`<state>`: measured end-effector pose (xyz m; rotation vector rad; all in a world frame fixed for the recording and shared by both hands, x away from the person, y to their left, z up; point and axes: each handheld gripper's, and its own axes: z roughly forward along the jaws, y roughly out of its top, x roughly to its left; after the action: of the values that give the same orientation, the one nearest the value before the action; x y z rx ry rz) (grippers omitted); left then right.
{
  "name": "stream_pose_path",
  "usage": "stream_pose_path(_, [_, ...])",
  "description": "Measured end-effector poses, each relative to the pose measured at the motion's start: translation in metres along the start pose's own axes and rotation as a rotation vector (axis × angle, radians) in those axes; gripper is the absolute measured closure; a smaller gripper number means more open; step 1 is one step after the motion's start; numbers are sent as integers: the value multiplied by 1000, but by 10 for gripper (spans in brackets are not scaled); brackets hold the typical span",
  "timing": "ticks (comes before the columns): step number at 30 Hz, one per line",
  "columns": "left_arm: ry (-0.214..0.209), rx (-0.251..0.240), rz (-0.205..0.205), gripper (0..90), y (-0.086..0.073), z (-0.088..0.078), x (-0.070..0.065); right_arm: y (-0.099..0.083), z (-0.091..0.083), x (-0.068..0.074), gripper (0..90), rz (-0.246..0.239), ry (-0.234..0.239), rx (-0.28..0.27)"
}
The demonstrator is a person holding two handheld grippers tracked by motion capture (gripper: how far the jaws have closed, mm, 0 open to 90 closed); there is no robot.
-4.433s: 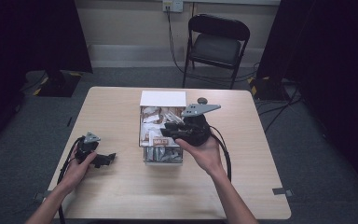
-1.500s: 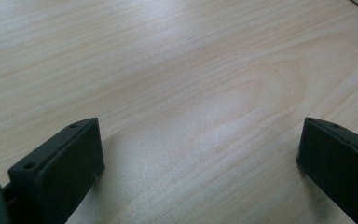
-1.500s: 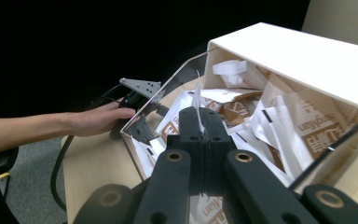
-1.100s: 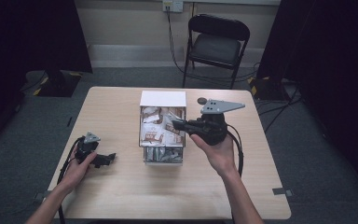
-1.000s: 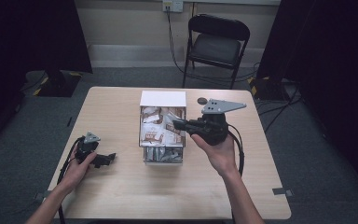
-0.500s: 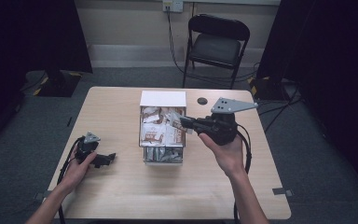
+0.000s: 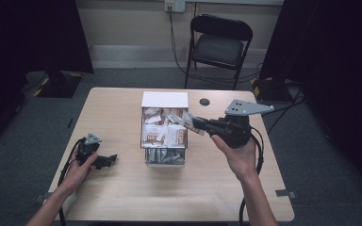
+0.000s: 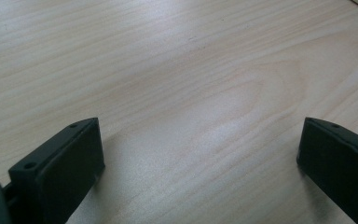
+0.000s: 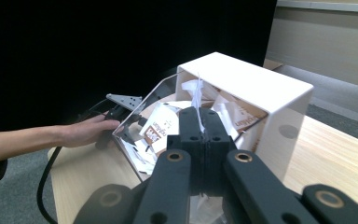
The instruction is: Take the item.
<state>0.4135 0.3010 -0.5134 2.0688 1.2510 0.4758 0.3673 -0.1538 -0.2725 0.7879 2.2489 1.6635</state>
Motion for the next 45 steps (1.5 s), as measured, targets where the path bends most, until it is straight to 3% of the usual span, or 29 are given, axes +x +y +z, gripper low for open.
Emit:
stream_pose_path(9, [0, 0, 0, 0, 0, 0, 0, -6, -12, -8, 900, 15, -30, -3])
stream_pose_path(26, [0, 0, 0, 0, 0, 0, 0, -30, -18, -22, 900, 42, -97, 41])
stream_pose_path(45, [2, 1, 2, 0, 0, 0, 0, -62, -2, -51, 900, 111, -147, 118])
